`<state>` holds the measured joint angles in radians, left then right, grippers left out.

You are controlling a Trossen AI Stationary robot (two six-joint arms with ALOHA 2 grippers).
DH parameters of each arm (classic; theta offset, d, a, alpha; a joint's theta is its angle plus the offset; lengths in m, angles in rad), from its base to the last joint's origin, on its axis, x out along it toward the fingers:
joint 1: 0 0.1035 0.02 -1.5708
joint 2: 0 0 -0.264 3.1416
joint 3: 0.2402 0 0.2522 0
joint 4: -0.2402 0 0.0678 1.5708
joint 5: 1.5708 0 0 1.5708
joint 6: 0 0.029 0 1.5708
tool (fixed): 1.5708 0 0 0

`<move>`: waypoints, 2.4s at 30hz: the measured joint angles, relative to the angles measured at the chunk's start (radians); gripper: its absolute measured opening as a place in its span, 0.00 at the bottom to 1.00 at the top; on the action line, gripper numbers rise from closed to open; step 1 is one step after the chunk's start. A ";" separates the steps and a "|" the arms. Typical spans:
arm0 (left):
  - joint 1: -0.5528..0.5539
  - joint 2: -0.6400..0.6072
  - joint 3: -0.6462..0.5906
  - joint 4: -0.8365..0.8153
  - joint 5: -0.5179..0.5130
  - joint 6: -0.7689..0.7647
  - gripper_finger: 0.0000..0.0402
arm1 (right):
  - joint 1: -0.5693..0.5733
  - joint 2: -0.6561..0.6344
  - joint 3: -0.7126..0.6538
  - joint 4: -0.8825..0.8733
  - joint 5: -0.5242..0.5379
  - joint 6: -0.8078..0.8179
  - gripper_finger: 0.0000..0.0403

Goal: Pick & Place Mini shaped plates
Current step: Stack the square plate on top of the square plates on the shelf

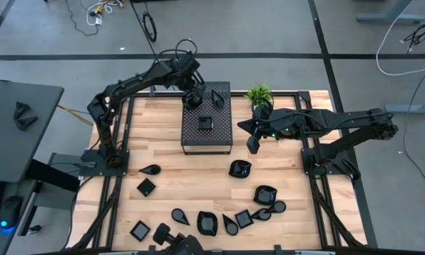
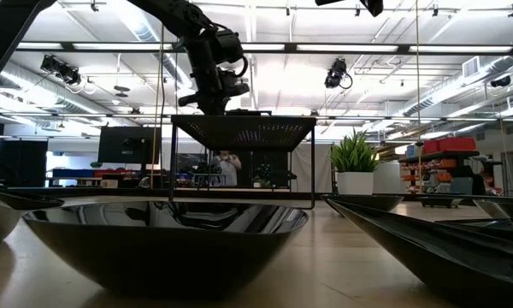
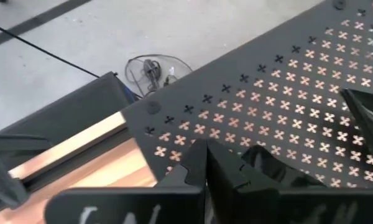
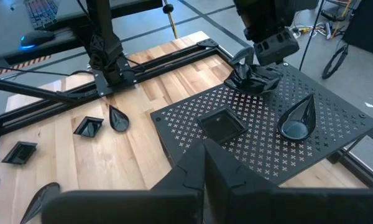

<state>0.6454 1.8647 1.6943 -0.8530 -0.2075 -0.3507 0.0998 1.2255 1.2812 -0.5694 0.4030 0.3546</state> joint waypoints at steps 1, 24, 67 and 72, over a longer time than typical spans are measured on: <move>-0.003 -0.007 0.000 -0.010 -0.007 0.013 0.01 | 0.000 0.000 0.000 0.000 0.000 0.000 0.02; -0.582 -0.311 0.000 -0.470 -0.141 -0.165 0.04 | 0.000 0.000 0.000 -0.060 0.008 -0.109 0.02; -1.202 -0.688 -1.187 0.053 0.217 -1.511 0.34 | -0.067 0.000 0.000 -0.014 0.023 -0.242 0.02; -1.202 -0.688 -1.216 0.116 0.215 -1.472 0.24 | -0.067 0.000 0.000 0.004 0.024 -0.241 0.02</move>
<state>-0.5564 1.1767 0.4780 -0.7370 0.0079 -1.8223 0.0330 1.2255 1.2808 -0.5650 0.4267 0.1131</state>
